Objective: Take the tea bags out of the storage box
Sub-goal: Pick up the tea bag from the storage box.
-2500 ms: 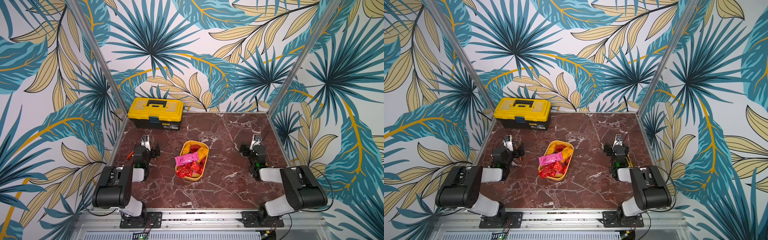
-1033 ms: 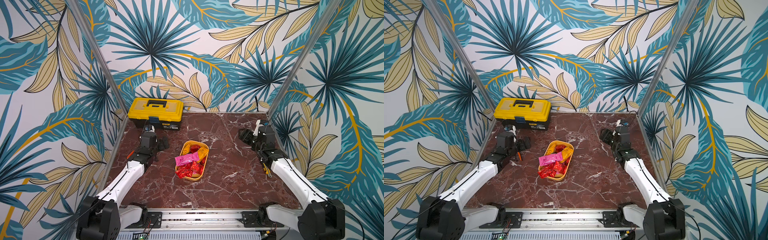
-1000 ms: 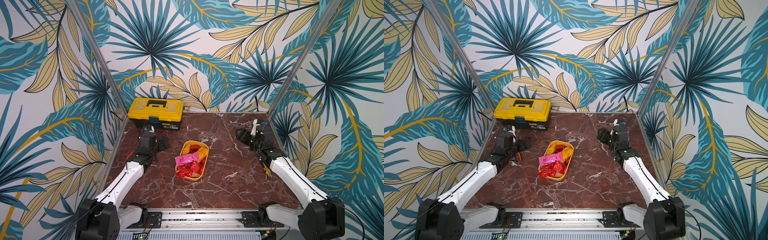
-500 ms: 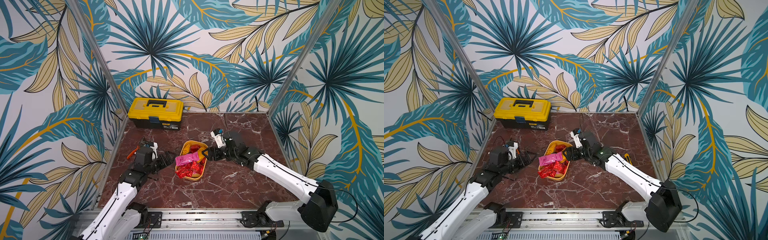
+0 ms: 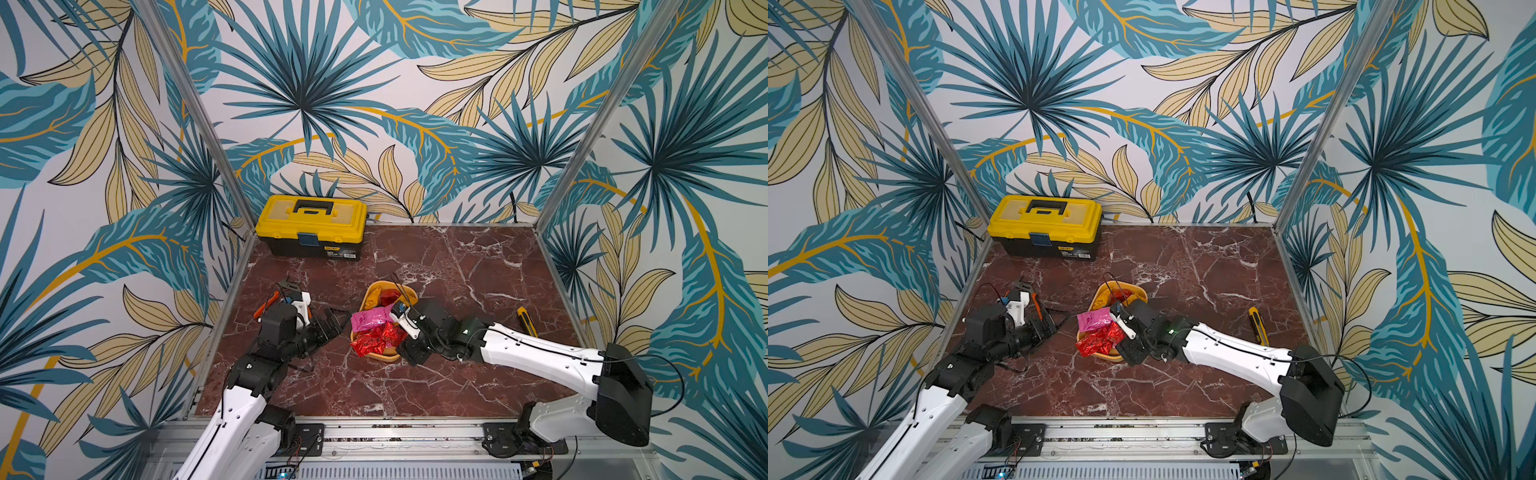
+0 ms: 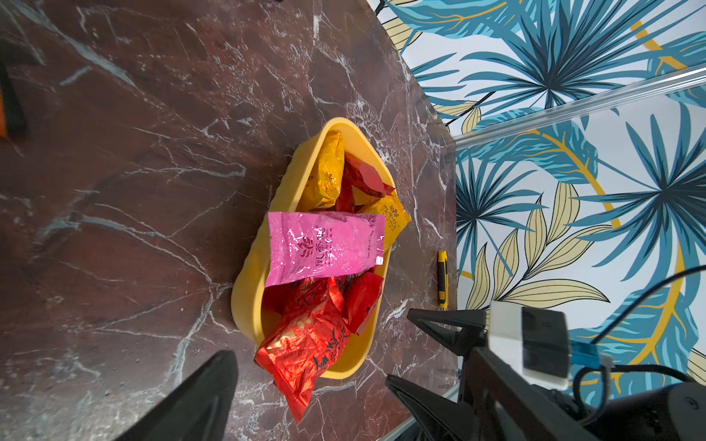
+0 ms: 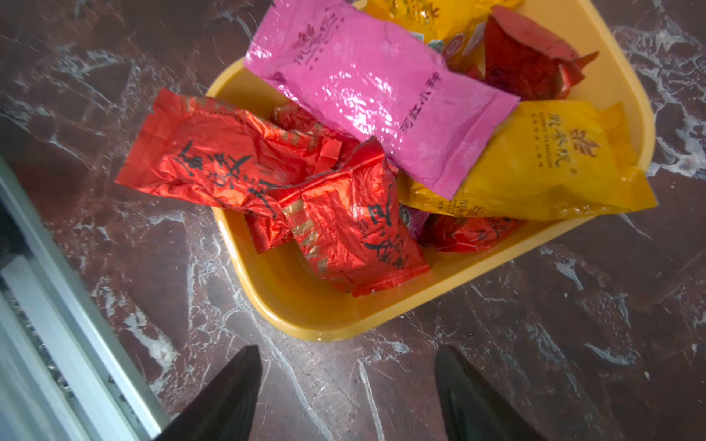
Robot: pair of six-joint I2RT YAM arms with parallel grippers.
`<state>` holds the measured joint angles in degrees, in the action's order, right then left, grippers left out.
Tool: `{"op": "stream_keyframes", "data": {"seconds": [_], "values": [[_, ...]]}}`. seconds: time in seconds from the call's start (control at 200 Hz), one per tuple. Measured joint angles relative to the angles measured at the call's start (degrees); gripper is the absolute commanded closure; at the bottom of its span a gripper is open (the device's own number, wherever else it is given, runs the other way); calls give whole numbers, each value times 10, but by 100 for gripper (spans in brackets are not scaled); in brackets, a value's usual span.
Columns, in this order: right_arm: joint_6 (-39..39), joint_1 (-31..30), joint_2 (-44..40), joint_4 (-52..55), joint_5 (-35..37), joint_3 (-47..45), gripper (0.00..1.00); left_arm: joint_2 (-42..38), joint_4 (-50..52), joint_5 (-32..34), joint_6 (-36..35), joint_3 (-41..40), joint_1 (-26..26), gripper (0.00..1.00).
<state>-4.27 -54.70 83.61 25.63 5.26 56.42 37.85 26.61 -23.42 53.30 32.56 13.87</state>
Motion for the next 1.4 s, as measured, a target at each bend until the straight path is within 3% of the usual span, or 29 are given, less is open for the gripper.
{"op": "stream_keyframes", "data": {"seconds": [0.346, 1.402], "values": [[20, -11, 75, -12, 46, 52, 32, -16, 13, -3, 8, 1, -12, 0], [31, -25, 125, -26, 75, 86, 23, -42, 11, -23, 39, -19, -20, 0]]}}
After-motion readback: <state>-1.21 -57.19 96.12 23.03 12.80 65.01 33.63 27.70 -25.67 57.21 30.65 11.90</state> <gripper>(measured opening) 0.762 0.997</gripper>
